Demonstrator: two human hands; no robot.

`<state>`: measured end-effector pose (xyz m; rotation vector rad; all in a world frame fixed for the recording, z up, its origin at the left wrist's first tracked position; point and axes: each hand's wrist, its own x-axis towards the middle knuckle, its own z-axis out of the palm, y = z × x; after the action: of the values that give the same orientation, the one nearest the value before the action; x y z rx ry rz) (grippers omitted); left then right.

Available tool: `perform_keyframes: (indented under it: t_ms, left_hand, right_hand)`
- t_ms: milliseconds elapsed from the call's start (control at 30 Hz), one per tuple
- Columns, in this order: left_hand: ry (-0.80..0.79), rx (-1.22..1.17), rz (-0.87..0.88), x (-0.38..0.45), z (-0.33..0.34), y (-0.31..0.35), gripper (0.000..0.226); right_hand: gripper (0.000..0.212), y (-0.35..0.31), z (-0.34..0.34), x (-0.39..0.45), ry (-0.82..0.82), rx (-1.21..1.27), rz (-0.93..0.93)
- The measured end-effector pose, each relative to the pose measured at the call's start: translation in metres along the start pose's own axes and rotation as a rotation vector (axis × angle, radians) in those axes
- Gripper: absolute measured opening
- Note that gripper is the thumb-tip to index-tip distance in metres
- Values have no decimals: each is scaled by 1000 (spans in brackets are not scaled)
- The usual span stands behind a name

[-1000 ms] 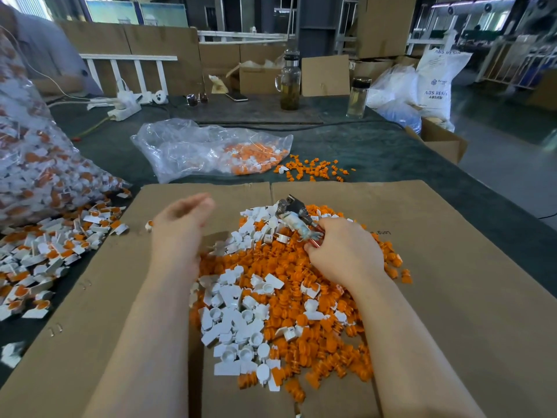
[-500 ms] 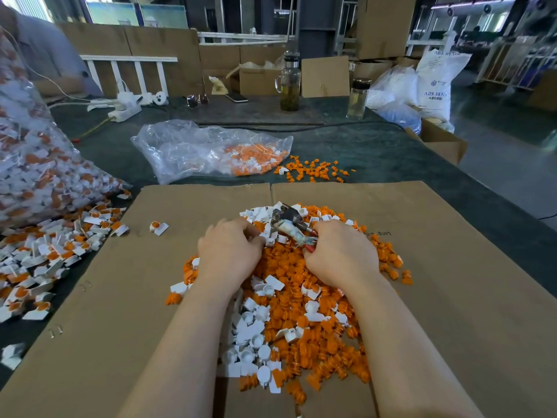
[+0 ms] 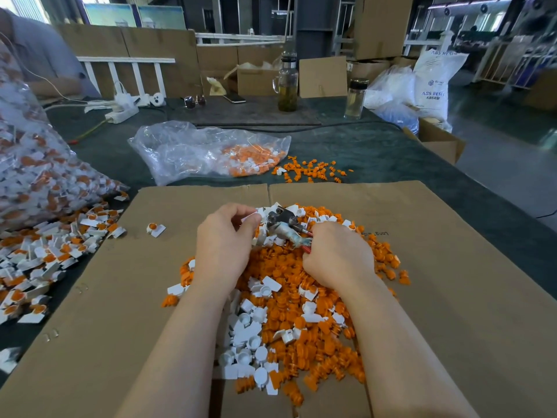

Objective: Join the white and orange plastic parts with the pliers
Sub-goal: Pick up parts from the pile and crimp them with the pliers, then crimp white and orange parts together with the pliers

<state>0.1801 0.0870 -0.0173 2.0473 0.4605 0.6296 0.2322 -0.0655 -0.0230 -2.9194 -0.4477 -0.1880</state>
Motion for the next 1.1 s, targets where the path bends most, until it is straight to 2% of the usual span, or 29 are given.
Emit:
perform_keyframes:
  t_ms: [200,300,367,467,533,633,767,833,1100]
  left_hand:
    - [-61,-245,-86,-2,1,5,13]
    - [-63,-389,-134,-4,0,5,13]
    - [-55,-478,-162,-4,0,6,12]
    - [-71,-593,-201,-3,0,7,6]
    - [-103,-625,-201,-3,0,8,4]
    - [-145,-662,-193,-4,3,9,4]
    - [-207,-694,-193,-6,7,10,4]
    - [-214,-693,-187,-7,7,10,7]
    - [-174,-734,-172,-7,4,11,9]
  right_hand:
    - [33,0,-3,-2,-6,21,15]
    - [24,0,-3,-3,38,76,21]
    - [19,2,-6,-2,82,172,22]
    - [18,2,-13,-2,121,444,-9]
    - [19,0,-17,-3,156,619,-44]
    - [16,-4,-18,-5,161,753,-74]
    - [19,-7,-14,-5,157,741,-88]
    - [13,-8,-12,-4,152,751,-95]
    - [3,-7,-13,-5,114,1033,-95]
